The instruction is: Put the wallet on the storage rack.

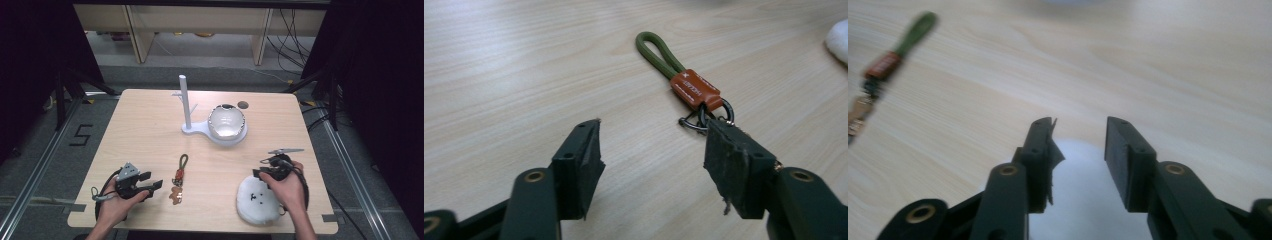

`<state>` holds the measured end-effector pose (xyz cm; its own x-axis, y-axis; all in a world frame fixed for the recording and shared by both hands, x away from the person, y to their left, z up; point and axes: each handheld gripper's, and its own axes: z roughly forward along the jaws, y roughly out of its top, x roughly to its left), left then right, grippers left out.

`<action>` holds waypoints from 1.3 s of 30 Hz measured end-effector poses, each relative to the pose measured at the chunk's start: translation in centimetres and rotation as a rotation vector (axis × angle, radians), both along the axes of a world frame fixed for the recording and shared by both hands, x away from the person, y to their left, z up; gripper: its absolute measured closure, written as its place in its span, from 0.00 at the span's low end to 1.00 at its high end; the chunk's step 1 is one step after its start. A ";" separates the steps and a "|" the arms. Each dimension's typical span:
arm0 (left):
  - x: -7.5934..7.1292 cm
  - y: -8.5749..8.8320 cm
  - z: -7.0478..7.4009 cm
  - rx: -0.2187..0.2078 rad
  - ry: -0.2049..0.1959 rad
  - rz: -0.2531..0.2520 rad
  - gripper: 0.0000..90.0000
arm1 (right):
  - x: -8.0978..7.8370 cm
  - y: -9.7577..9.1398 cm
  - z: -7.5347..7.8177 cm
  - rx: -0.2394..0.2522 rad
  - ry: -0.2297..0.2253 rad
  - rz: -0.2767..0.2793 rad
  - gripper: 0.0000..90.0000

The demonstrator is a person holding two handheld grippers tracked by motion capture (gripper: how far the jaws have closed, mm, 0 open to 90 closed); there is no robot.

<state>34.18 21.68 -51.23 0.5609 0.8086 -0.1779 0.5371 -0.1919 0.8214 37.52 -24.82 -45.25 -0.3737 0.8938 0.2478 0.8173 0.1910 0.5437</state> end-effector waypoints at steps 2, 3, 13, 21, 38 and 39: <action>0.1 0.1 0.0 0.002 -0.004 0.006 0.39 | -0.1 -1.6 -0.3 -0.020 0.023 -0.039 0.66; 0.2 0.1 0.1 0.016 -0.021 0.012 0.39 | -0.1 -2.1 -0.4 -0.029 0.028 -0.037 0.66; 0.6 0.8 0.2 0.020 -0.090 0.057 0.37 | 0.2 -3.8 -0.3 -0.050 0.217 -0.073 0.59; 0.6 1.6 -0.1 -0.009 -0.101 0.081 0.38 | 0.5 -3.5 -0.1 -0.074 0.310 -0.028 0.55; 0.4 1.5 -0.4 -0.013 -0.092 0.062 0.38 | 1.7 -1.4 -1.7 -0.100 0.390 0.052 0.73; 0.4 1.6 -0.4 -0.013 -0.093 0.064 0.38 | 1.8 -1.4 -1.6 -0.115 0.406 0.049 0.75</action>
<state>34.62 23.25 -51.61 0.5230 0.8411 -0.1378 0.4689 -0.1489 0.8706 39.35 -26.26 -46.81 -0.3090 0.9079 0.2833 0.9491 0.2754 0.1528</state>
